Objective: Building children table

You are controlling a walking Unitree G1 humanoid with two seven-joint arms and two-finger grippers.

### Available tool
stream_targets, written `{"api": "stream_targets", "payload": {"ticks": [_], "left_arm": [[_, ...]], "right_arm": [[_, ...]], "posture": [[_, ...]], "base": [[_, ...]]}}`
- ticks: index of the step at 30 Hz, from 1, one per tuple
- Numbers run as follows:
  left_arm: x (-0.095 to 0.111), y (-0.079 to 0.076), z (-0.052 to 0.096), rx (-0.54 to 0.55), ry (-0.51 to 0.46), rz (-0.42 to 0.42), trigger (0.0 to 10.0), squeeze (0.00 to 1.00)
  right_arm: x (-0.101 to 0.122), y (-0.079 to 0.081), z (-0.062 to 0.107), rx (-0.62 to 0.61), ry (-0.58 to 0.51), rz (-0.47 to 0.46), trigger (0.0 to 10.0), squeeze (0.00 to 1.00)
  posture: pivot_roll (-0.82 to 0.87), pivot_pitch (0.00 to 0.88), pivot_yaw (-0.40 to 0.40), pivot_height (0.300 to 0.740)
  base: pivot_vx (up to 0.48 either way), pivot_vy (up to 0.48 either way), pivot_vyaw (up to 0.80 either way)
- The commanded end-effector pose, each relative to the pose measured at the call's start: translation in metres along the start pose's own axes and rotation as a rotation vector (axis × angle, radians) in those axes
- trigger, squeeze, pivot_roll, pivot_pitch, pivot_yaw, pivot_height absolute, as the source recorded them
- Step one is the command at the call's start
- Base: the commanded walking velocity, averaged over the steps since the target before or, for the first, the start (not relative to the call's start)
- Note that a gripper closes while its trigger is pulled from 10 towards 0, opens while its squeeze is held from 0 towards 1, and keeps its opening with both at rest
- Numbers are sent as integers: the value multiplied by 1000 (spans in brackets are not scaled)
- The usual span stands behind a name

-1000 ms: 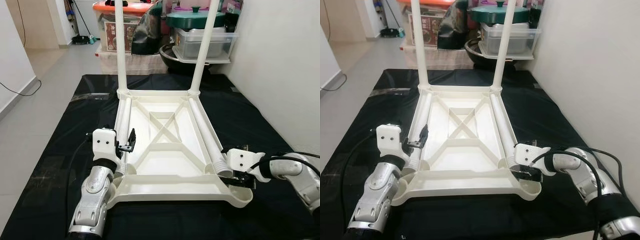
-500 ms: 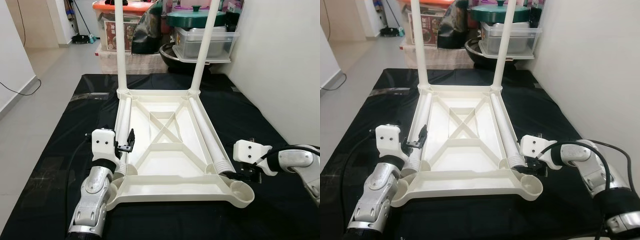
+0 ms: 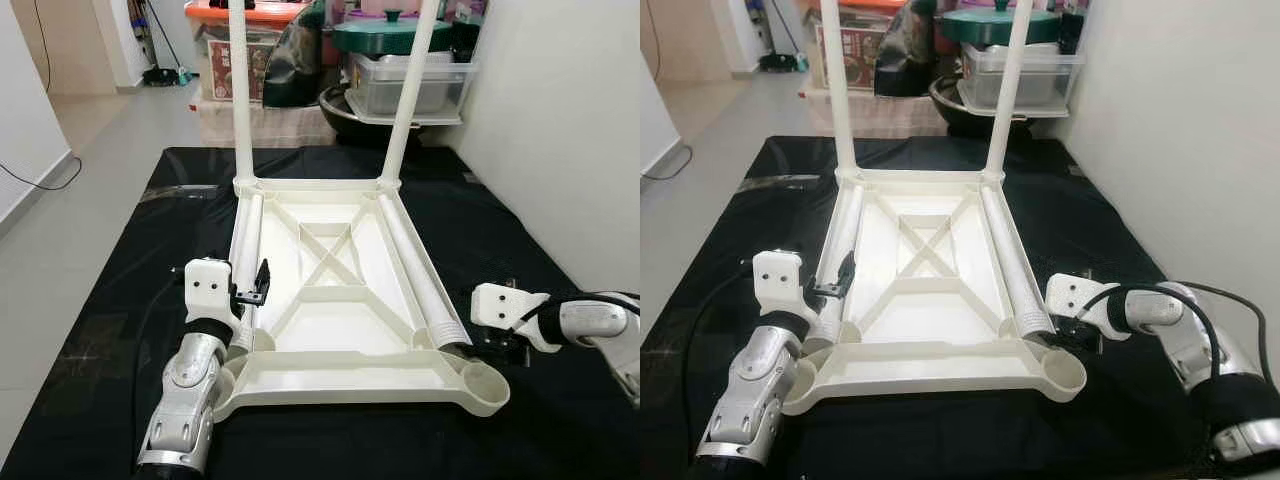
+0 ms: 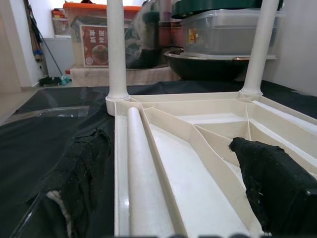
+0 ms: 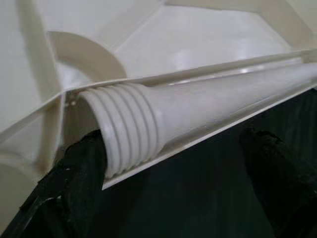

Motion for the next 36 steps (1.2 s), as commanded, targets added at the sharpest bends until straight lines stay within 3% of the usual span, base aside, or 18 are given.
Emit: {"api": "stream_targets", "payload": {"ticks": [1,3,8,13,14,15,16,17,22,32,36], "left_arm": [[-1,-3,0,-4,-3,7,10000,0],[-1,-3,0,-4,-3,7,10000,0],[-1,-2,0,-2,-1,8,10000,0],[-1,-1,1,2,-2,6,10000,0],[-1,-1,1,2,-2,6,10000,0],[-1,0,1,4,-3,5,10000,0],[-1,0,1,5,-3,4,10000,0],[-1,0,1,5,-3,3,10000,0],[-1,1,0,-2,2,-2,10000,0],[-1,2,-1,8,0,-11,10000,0],[0,3,-1,11,0,-14,10000,0]], "right_arm": [[0,-12,-3,-85,27,-18,10000,0],[0,-12,-3,-85,27,-18,10000,0],[7,-15,-13,-222,20,-110,10000,0],[11,-19,-17,-475,25,-315,10000,0],[11,-19,-17,-475,25,-315,10000,0],[11,-18,-16,-532,32,-358,7020,0],[12,-15,-16,-569,28,-378,2706,0],[16,-8,-17,-582,14,-389,0,0],[29,14,-25,-572,-3,-431,0,0],[36,10,-28,-617,-5,-465,0,0],[36,3,-21,-659,-12,-471,0,0]], "posture": [[-85,0,-84,740],[-85,0,-84,740],[-86,0,-85,740],[-76,0,-89,740],[-76,0,-89,740],[-76,0,-89,740],[-78,0,-82,740],[-79,0,-78,740],[-85,0,-73,740],[-78,0,-76,740],[-84,0,-71,740]], "base": [[0,0,0],[0,0,0],[0,0,0],[0,0,0],[0,0,0],[0,0,0],[0,0,0],[0,0,0],[0,0,0],[0,0,0],[0,0,0]]}}
Point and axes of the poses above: a point about 5 cm out from each wrist's last joint towards the gripper, its own z axis pointing back from the gripper into the wrist, its own x axis along the axis of the wrist's last joint, y = z × x, the point moved 4 cm from there along -z, pointing out of the wrist towards the gripper, and after that the axes turned 12 degrees about z, right-handed, at the moved point
